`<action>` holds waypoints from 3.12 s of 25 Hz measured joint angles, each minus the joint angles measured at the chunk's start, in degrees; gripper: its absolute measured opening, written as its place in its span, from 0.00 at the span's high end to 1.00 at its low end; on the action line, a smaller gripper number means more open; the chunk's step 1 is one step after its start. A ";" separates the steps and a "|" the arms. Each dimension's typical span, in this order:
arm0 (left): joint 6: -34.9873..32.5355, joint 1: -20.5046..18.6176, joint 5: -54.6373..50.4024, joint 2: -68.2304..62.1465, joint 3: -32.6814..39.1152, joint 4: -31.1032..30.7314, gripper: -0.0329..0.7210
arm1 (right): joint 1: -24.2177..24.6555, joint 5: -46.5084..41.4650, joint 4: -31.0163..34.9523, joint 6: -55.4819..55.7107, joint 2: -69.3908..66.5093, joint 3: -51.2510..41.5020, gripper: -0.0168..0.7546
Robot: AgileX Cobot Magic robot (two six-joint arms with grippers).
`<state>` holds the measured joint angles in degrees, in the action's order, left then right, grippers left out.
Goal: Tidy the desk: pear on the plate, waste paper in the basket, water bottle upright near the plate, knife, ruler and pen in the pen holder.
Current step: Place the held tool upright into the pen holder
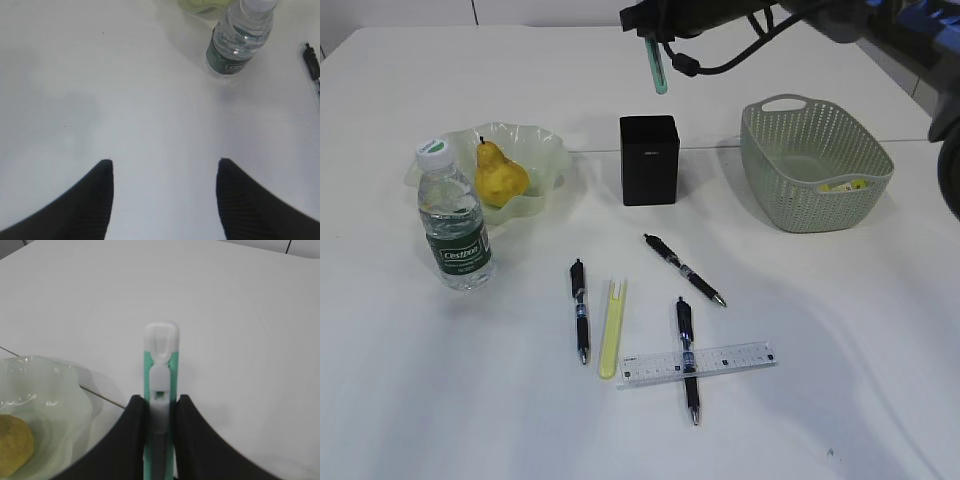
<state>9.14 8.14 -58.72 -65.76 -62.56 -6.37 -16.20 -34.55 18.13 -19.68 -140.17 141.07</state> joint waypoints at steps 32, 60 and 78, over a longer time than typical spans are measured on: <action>0.00 0.00 1.48 0.00 0.00 -2.58 0.36 | -1.64 21.58 0.95 -3.74 -2.03 -11.43 0.80; 0.00 0.00 2.13 0.00 0.00 -6.79 0.36 | -3.98 36.17 0.79 -4.15 -2.03 -24.31 0.80; 0.00 0.00 3.00 0.00 0.00 -7.45 0.36 | -4.82 48.89 0.89 -4.15 -1.12 -33.42 0.80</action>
<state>9.14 8.14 -55.73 -65.76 -62.56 -13.82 -21.01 14.34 19.02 -23.83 -141.29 107.65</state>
